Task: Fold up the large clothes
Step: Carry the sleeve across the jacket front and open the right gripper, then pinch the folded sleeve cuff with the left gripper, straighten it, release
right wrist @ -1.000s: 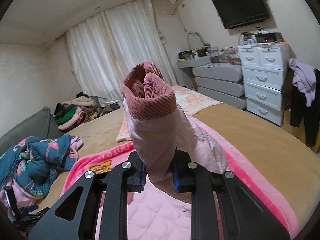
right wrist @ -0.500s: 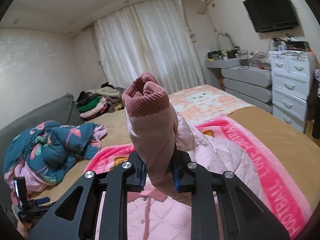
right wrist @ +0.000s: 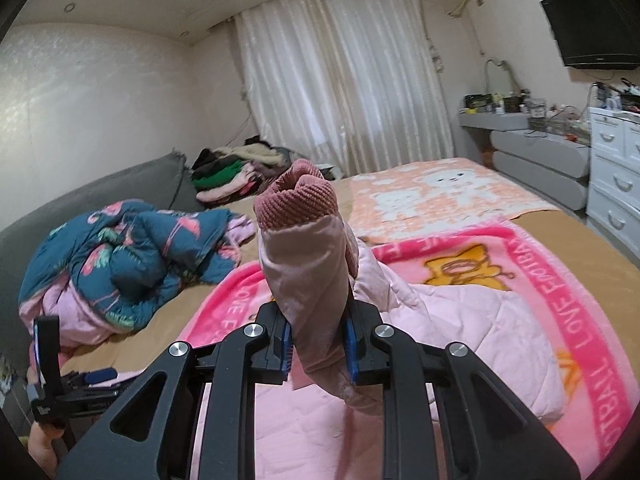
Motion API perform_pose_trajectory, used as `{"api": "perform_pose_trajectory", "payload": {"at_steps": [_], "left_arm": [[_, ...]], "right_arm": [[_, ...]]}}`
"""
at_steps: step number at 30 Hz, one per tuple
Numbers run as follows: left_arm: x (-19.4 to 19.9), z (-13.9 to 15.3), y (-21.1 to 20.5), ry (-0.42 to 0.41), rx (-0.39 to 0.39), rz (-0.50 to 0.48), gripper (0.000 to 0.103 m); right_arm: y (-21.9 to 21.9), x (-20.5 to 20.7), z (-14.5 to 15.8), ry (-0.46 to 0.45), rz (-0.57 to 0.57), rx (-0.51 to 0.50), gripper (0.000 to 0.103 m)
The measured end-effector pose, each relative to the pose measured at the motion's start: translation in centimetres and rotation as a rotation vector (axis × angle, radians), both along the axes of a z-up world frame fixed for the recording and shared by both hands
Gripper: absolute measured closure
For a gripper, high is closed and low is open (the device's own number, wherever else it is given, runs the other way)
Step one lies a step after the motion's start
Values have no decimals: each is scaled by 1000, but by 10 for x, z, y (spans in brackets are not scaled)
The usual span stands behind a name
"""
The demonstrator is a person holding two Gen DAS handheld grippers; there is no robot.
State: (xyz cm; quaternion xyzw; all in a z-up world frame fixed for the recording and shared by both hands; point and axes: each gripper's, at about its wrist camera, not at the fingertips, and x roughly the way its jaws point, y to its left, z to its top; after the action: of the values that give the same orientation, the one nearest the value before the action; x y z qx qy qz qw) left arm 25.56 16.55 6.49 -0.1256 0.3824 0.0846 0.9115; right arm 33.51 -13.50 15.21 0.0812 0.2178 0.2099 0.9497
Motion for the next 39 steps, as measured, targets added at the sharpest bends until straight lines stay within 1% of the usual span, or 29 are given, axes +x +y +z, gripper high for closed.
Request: {"api": "perform_pose_trajectory", "payload": {"at_steps": [4, 6, 8, 9, 12, 14, 18, 21, 23, 24, 25, 26, 29, 31, 33, 36, 37, 39], "left_arm": [[-1, -1, 11, -11, -76, 6, 9], [-3, 0, 15, -18, -80, 18, 9], [-5, -1, 18, -22, -93, 25, 9], [-6, -2, 21, -23, -112, 24, 9], [-9, -7, 25, -24, -146, 29, 9], [-10, -11, 26, -26, -156, 32, 9], [-11, -22, 25, 0, -173, 30, 9], [-13, -27, 22, 12, -174, 25, 9], [-13, -30, 21, 20, -181, 18, 9], [-13, -31, 21, 23, -190, 16, 9], [-12, -33, 22, 27, -205, 15, 9], [-12, -35, 23, 30, -220, 16, 9], [-8, -41, 24, 51, -235, 19, 9], [-6, -48, 20, 72, -247, 7, 9], [-3, -58, 14, 91, -280, -13, 9], [5, -75, 3, 129, -349, -39, 9], [8, -80, -4, 145, -349, -42, 9], [13, -89, -15, 168, -357, -61, 9]], "right_arm": [[28, 5, -21, 24, 55, -29, 84], [40, 8, -35, 43, 77, -49, 84], [54, 9, -50, 74, 99, -68, 84], [59, 10, -58, 88, 107, -75, 84], [81, 14, -88, 149, 142, -106, 84], [93, 15, -107, 193, 164, -117, 81], [115, 8, -140, 264, 215, -135, 76], [127, 1, -156, 308, 250, -126, 63], [130, -4, -162, 339, 277, -107, 38], [130, -6, -164, 353, 291, -102, 32], [131, -9, -165, 370, 312, -96, 21], [128, -13, -165, 377, 322, -93, 17], [109, -25, -158, 374, 325, -77, 13], [88, -34, -153, 362, 293, -62, 11], [60, -38, -151, 361, 225, -58, 10], [28, -38, -154, 389, 105, -111, 10], [13, -40, -153, 390, 56, -134, 10], [-5, -41, -153, 389, -2, -164, 10]]}}
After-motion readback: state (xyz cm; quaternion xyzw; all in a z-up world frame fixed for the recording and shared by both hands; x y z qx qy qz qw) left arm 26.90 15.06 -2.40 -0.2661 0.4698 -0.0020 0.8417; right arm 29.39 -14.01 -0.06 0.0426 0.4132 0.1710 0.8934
